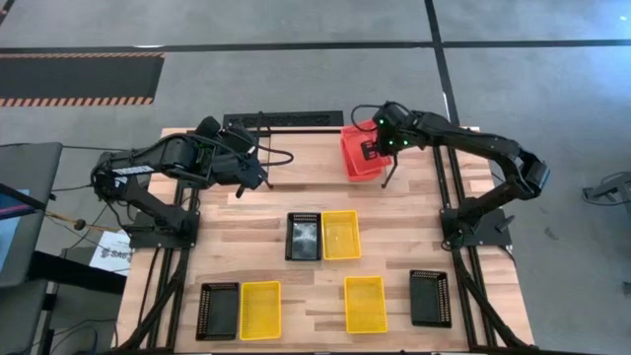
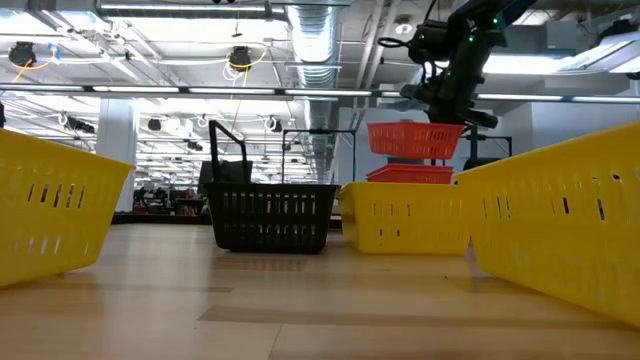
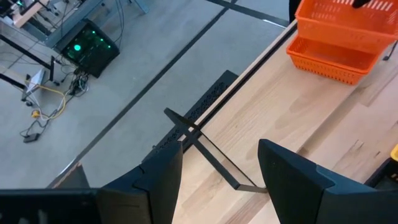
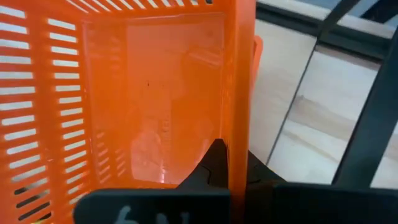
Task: Stack baskets on shelf by color
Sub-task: Stack the orange bin on top of the other stacked orange bins on the shelf
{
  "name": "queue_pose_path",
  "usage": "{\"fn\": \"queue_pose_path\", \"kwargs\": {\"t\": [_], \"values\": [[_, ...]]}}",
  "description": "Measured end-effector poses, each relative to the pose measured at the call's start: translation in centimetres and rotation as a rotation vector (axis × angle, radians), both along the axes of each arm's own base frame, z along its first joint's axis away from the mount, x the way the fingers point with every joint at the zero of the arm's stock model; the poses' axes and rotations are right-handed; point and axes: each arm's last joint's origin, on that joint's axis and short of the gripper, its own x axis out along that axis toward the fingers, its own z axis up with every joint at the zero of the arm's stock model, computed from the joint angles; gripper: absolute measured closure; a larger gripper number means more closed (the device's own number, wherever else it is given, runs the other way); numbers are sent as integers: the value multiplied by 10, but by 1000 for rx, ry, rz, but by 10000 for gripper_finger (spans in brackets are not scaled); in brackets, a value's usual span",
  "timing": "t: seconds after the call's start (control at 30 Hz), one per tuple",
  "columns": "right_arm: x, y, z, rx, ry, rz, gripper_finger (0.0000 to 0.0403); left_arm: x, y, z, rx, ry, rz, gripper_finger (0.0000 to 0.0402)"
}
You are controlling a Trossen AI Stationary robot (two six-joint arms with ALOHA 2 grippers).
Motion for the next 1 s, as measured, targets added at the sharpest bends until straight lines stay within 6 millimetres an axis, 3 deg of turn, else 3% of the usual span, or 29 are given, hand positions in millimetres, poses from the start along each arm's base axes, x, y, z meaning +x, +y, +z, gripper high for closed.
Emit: {"fn": "queue_pose_path", "kwargs": {"t": [0.53, 0.83, 1.0], "values": [[16, 0, -19, 43, 29, -15, 402, 0, 0, 0, -4, -8, 6, 200], [17, -1, -20, 38, 24, -11, 402, 0, 0, 0, -8, -7, 4, 200], [18, -1, -19, 33, 23, -4, 380, 0, 0, 0, -8, -7, 3, 200]]}}
